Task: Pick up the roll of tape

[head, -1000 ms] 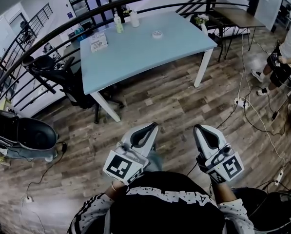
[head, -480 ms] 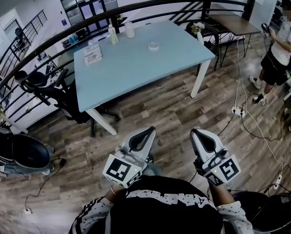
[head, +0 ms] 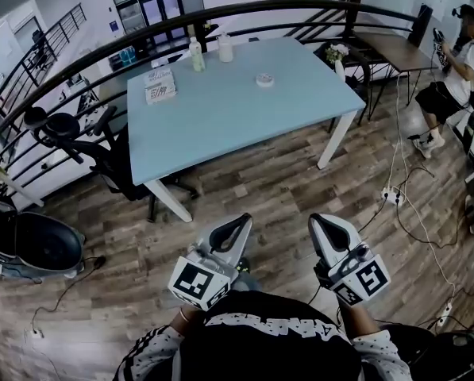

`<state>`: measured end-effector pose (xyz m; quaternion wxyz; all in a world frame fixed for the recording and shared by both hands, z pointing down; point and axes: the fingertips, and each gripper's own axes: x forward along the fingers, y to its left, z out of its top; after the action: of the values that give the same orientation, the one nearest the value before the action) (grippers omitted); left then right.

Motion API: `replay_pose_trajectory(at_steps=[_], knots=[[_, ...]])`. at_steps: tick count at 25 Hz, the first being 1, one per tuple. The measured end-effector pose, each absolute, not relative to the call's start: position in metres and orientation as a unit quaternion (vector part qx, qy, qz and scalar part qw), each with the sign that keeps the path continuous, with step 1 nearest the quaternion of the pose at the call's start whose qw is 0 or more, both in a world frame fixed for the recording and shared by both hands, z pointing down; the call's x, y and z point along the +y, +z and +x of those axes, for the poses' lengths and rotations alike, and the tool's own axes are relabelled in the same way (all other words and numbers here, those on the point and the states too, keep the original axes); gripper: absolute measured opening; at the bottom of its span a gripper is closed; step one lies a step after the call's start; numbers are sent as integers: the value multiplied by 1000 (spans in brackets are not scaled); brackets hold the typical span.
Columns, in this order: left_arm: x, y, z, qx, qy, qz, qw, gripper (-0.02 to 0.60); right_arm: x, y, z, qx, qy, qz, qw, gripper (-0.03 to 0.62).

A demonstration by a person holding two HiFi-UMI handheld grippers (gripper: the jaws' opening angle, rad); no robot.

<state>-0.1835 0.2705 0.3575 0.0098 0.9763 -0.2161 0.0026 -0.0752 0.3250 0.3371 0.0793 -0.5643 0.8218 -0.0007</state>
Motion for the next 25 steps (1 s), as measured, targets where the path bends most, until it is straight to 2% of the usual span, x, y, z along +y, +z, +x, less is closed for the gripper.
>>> replay_pose_trajectory(at_steps=[11,25], knots=[[212,382,-203,-256,25,966,36,0,260,353,-93,842,-30,-533,77,3],[178,376,-151,-195,21,980,37,0,243,354,-48,807,-34,-586,64,3]])
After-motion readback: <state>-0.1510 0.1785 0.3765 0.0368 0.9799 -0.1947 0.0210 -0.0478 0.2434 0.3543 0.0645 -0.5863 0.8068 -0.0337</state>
